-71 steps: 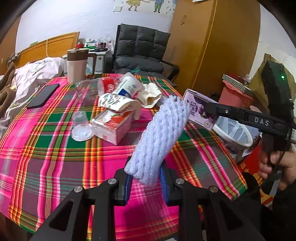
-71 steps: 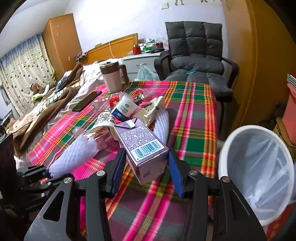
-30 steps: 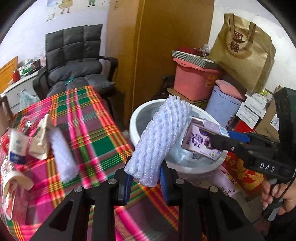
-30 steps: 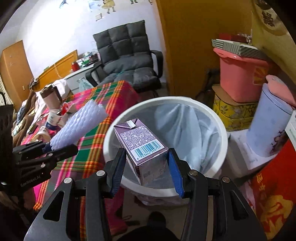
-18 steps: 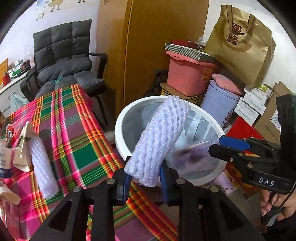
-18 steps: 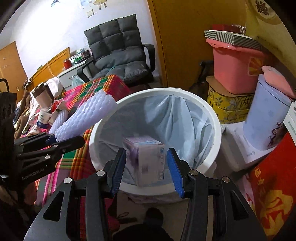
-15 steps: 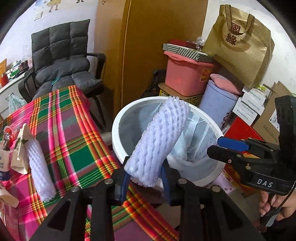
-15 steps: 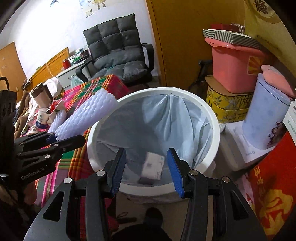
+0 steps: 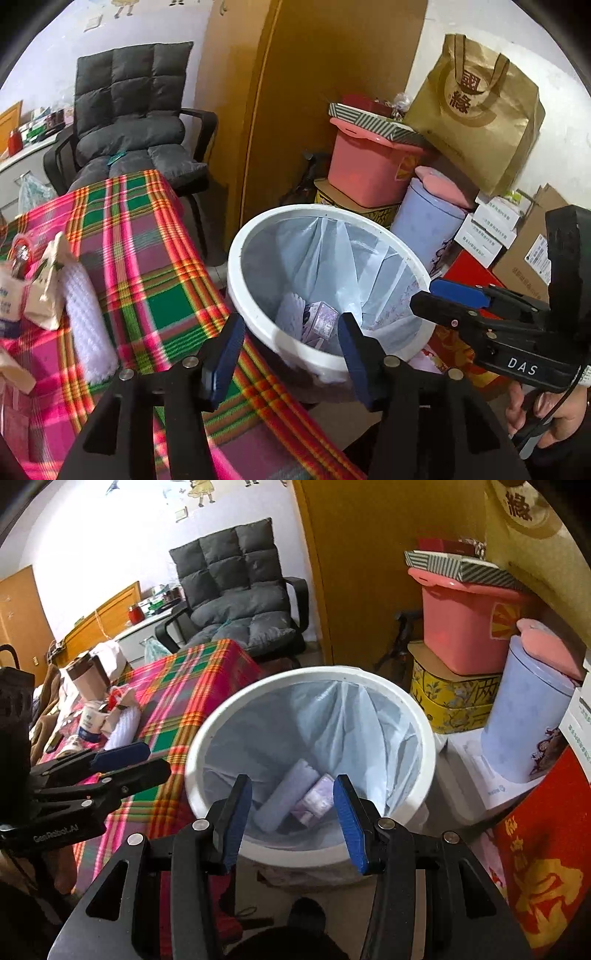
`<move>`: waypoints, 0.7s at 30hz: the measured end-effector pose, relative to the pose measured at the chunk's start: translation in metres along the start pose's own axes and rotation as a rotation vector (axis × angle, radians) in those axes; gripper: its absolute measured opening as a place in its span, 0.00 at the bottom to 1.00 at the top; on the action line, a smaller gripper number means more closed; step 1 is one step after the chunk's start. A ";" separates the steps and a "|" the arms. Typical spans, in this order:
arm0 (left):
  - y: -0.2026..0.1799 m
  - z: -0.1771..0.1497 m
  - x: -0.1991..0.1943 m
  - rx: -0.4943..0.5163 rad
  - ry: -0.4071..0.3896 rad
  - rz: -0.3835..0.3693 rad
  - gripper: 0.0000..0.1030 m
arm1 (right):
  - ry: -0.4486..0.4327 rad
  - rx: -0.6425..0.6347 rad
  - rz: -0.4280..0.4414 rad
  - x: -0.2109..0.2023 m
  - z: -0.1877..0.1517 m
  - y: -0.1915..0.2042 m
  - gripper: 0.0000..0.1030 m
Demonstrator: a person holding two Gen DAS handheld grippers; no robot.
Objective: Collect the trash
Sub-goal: 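Carry both items over the white bin and open both tools to drop them, then move both tools back over the table toward the remaining trash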
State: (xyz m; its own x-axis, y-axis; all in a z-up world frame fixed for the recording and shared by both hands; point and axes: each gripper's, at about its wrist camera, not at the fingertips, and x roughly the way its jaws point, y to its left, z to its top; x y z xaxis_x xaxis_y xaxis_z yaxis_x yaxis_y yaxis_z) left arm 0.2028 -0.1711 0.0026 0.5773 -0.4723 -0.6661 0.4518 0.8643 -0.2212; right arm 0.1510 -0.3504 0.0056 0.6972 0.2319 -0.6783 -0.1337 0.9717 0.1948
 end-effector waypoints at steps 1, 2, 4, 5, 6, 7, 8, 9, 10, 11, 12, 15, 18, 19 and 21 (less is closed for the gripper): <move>0.002 -0.001 -0.004 -0.006 -0.005 0.001 0.51 | -0.007 -0.003 0.005 -0.001 0.000 0.002 0.47; 0.003 -0.003 -0.008 -0.012 -0.011 0.005 0.51 | -0.016 -0.010 0.013 -0.004 0.000 0.006 0.47; 0.006 -0.008 -0.018 -0.025 -0.022 0.015 0.51 | -0.029 -0.036 0.007 -0.009 -0.001 0.015 0.47; 0.008 -0.010 -0.024 -0.035 -0.026 0.018 0.51 | -0.035 -0.051 0.002 -0.011 -0.001 0.020 0.47; 0.009 -0.012 -0.027 -0.039 -0.028 0.019 0.51 | -0.042 -0.064 0.000 -0.013 -0.001 0.024 0.47; 0.010 -0.015 -0.032 -0.045 -0.033 0.023 0.51 | -0.047 -0.072 0.007 -0.015 -0.001 0.027 0.47; 0.011 -0.018 -0.037 -0.049 -0.038 0.030 0.51 | -0.053 -0.076 0.012 -0.016 -0.001 0.029 0.47; 0.012 -0.020 -0.041 -0.052 -0.040 0.033 0.51 | -0.053 -0.077 0.026 -0.017 -0.002 0.032 0.47; 0.013 -0.022 -0.045 -0.057 -0.042 0.036 0.51 | -0.054 -0.079 0.037 -0.018 -0.002 0.035 0.47; 0.014 -0.025 -0.049 -0.061 -0.044 0.037 0.51 | -0.055 -0.082 0.045 -0.019 -0.003 0.039 0.47; 0.015 -0.028 -0.054 -0.064 -0.045 0.034 0.51 | -0.055 -0.088 0.053 -0.020 -0.004 0.042 0.47; 0.016 -0.036 -0.065 -0.070 -0.052 0.046 0.51 | -0.054 -0.105 0.076 -0.023 -0.008 0.054 0.47; 0.020 -0.046 -0.076 -0.081 -0.057 0.059 0.51 | -0.050 -0.120 0.107 -0.024 -0.011 0.062 0.47; 0.021 -0.049 -0.079 -0.084 -0.059 0.061 0.51 | -0.049 -0.122 0.113 -0.024 -0.011 0.064 0.47; 0.025 -0.055 -0.086 -0.090 -0.066 0.070 0.51 | -0.047 -0.125 0.121 -0.024 -0.013 0.069 0.47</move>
State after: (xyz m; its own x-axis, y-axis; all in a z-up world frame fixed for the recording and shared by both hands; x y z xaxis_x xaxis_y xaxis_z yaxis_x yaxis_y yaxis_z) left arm 0.1266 -0.0997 0.0152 0.6500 -0.4180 -0.6346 0.3478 0.9062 -0.2406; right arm 0.1160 -0.2884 0.0265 0.7025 0.3476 -0.6210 -0.3026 0.9357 0.1814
